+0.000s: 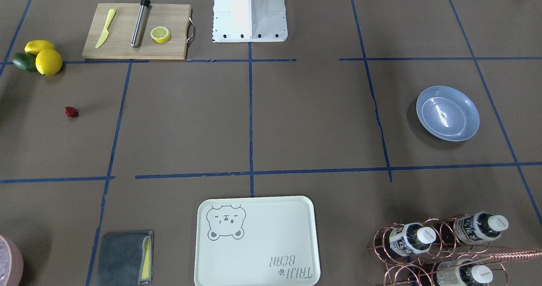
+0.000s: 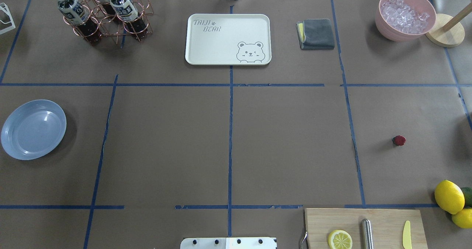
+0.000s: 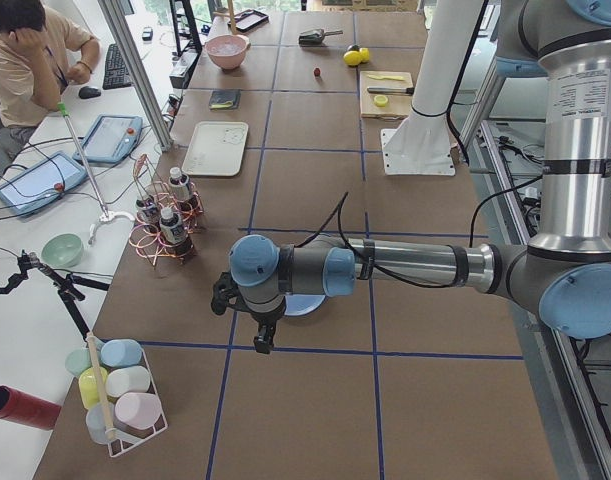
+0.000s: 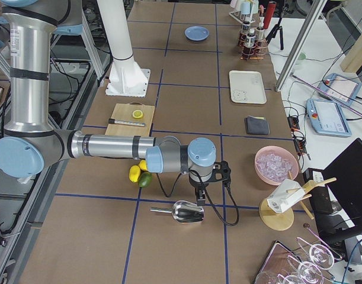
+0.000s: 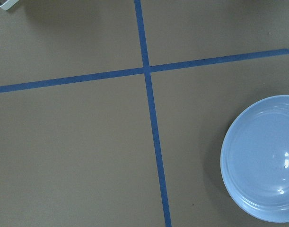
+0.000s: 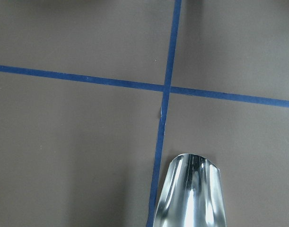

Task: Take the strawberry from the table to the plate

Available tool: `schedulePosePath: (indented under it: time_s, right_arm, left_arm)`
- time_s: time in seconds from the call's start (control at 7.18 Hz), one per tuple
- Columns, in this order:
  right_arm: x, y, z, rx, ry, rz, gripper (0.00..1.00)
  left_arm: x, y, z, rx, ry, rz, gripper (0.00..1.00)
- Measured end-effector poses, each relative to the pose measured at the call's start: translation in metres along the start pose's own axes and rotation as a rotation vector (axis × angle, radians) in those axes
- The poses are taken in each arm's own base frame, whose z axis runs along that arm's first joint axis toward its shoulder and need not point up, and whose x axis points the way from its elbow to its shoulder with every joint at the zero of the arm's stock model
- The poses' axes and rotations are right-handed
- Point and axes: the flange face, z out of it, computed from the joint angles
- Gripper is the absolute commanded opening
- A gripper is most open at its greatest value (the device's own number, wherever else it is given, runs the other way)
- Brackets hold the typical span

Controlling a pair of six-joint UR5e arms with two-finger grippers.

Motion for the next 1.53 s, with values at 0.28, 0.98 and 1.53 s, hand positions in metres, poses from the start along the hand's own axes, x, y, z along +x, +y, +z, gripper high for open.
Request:
schedulePosePath:
  time_s: [0.28, 0.98, 1.53]
  right_arm:
    - [-0.03, -0.026, -0.025, 0.058, 0.0, -0.062, 1.0]
    - [-0.05, -0.043, -0.035, 0.086, -0.033, -0.056, 1.0]
    - [-0.038, -0.021, -0.023, 0.133, -0.034, -0.109, 1.0]
  left_arm:
    - [0.016, -0.01, -0.002, 0.017, -0.008, 0.055, 1.0]
    - [0.052, -0.043, -0.024, 0.386, -0.059, 0.489, 1.0]
    - [0.057, -0.02, 0.047, 0.394, 0.037, 0.396, 0.96]
